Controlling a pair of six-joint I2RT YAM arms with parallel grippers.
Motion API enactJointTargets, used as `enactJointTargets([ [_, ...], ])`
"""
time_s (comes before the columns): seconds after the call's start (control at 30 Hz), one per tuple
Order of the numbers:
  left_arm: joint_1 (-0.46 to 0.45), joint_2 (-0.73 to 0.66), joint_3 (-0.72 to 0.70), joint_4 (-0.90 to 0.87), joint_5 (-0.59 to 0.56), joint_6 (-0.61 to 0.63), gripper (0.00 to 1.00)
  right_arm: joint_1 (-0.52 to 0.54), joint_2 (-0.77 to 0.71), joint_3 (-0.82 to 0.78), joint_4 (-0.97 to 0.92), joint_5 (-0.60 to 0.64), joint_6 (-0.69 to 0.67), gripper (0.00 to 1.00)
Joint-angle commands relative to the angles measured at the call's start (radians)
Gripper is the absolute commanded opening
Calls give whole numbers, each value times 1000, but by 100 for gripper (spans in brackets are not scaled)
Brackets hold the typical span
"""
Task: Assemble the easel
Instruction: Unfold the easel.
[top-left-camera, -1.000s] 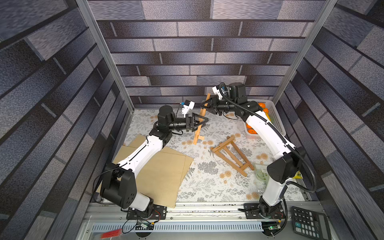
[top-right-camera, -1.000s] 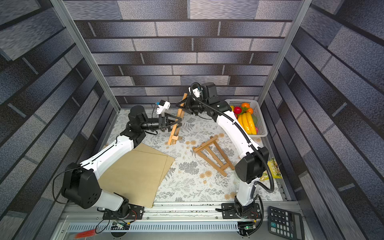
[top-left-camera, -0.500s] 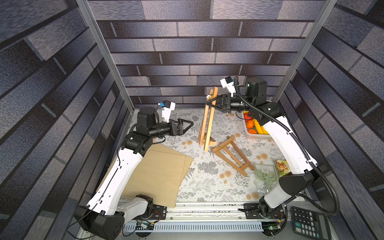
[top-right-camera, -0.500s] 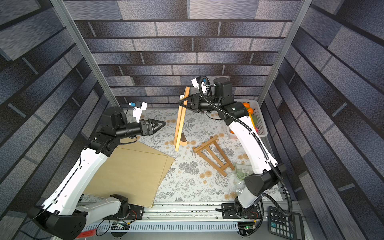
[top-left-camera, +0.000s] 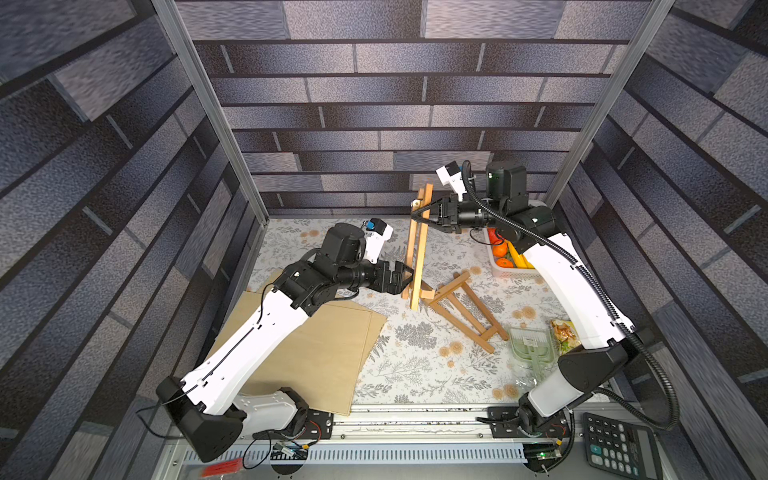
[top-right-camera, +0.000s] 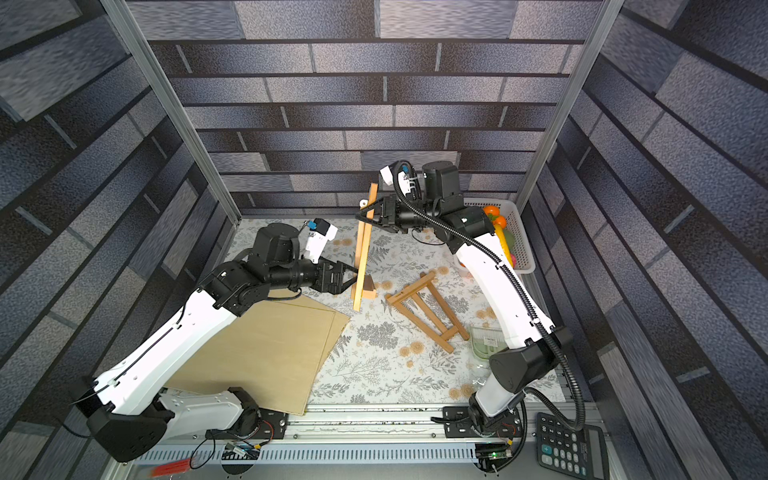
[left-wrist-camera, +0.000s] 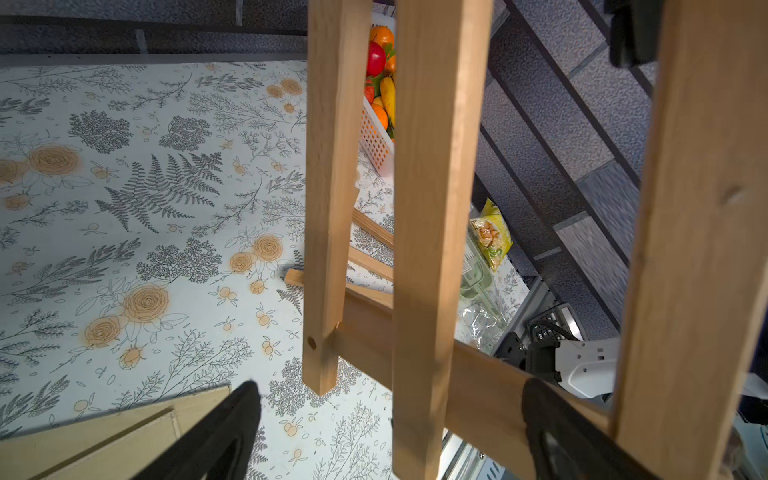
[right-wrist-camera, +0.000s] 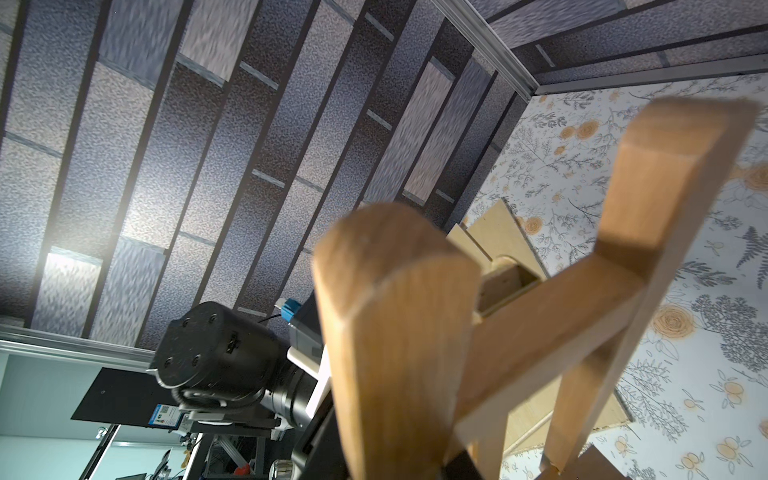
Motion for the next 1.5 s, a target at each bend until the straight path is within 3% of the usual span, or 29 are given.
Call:
enactJointTargets([
  [0.0, -50, 66, 100, -109, -210, 48, 100, 16, -67, -10, -14, 26, -28, 0],
  [0.23, -82, 186, 235, -293, -465, 124, 100, 15, -85, -24, -69, 53, -57, 0],
  [0.37, -54, 202, 242, -311, -507, 183, 100, 15, -80, -8, -167, 100, -125, 0],
  [0.57, 2, 213, 205, -262, -493, 246, 89, 17, -68, 8, -260, 157, -185, 0],
  [0.73, 14, 235, 177, -201, -581, 318, 93, 36, -26, 76, -401, 235, -276, 0],
  [1.0, 116, 216, -4, 50, -575, 354, 100, 102, 44, 51, -435, 424, -401, 0],
  [1.2, 259, 243, -190, 332, -487, 380, 100, 112, 87, -88, -195, 535, -382, 0],
  [1.47, 345, 448, -252, 634, -420, 428, 100, 149, 285, -71, 43, 598, -373, 0],
])
